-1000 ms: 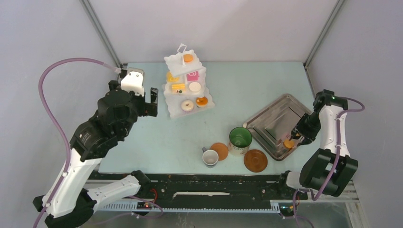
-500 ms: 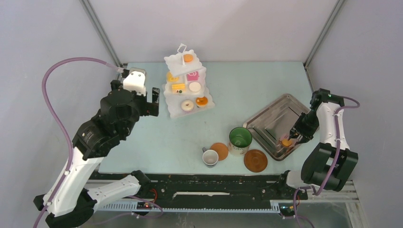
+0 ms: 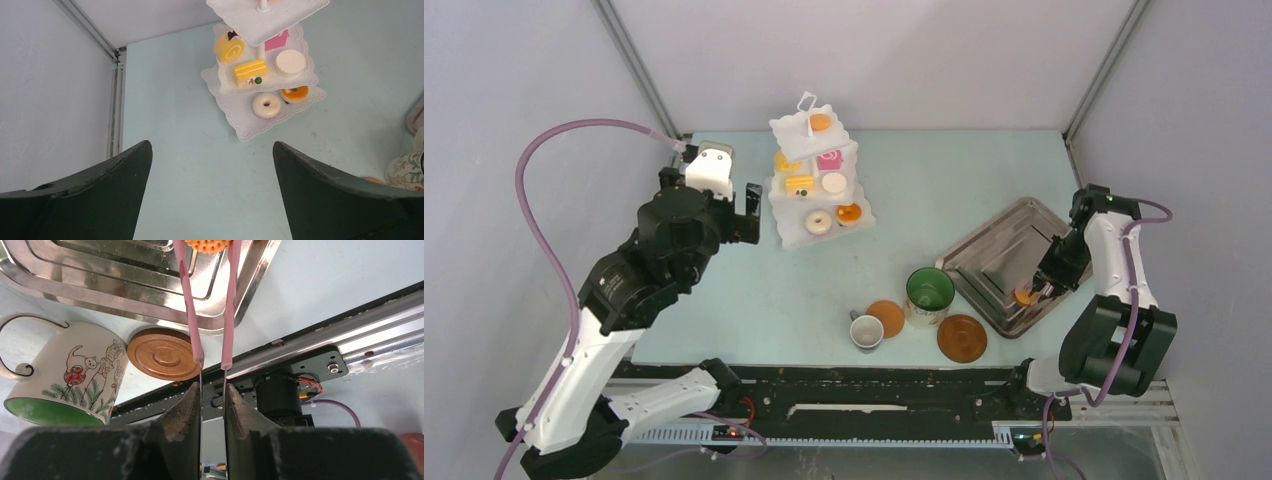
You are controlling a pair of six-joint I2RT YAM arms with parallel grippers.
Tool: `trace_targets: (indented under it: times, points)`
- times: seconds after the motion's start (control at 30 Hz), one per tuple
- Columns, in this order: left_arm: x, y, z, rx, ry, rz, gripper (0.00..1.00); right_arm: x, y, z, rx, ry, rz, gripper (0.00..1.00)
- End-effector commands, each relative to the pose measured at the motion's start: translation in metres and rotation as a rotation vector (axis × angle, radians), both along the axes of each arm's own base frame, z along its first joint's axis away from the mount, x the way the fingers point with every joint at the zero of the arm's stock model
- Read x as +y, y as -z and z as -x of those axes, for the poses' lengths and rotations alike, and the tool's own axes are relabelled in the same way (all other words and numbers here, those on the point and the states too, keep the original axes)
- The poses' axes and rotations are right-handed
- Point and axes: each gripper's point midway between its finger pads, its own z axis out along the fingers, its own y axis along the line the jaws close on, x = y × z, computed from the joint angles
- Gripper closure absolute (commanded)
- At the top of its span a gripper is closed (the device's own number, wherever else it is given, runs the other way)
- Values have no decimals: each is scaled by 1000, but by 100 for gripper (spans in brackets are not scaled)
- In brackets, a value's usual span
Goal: Serve the afternoon tea
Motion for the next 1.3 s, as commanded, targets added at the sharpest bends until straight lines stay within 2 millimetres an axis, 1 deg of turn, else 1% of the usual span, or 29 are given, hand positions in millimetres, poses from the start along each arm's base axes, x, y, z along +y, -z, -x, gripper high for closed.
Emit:
trace_targets:
  times: [0.0,0.07,0.17,0.33,0.47,0.57,0.7,0.77,0.83,1.0,1.03,1.13,1.2,1.27]
  points:
    - [-4,-14,-4,-32,8,15,2,3,-5,-2,-29,-28,11,84]
    - [-7,-18,-5,-38,14,28,2,3,-6,-1,-32,-43,26,85]
    - [-12,-18,-5,-32,32,42,2,5,-8,-3,-48,-48,19,90]
    - [-12,-25,-2,-40,38,61,2,8,-20,-8,-133,-74,32,100]
    - [-12,-31,0,-47,41,82,2,16,-31,-19,-244,-109,28,100]
    - [-13,-36,1,-52,45,98,2,27,-48,-36,-359,-135,-19,100]
    - [-9,-49,2,-77,24,124,2,50,-89,-69,-535,-220,-38,100]
    - [-6,-55,2,-90,13,135,2,70,-114,-89,-620,-260,-69,100]
    - [-4,-59,4,-98,6,144,2,98,-138,-107,-697,-312,-110,100]
    - [2,-64,10,-110,-2,175,2,181,-200,-148,-857,-461,-219,100]
    - [3,-64,12,-113,-3,184,2,200,-204,-157,-861,-492,-241,100]
    - [7,-68,16,-120,-7,202,2,250,-228,-169,-911,-594,-281,100]
    - [9,-68,18,-121,-10,206,2,276,-238,-174,-937,-653,-294,100]
    - [12,-69,21,-123,-13,208,2,298,-243,-175,-947,-705,-307,100]
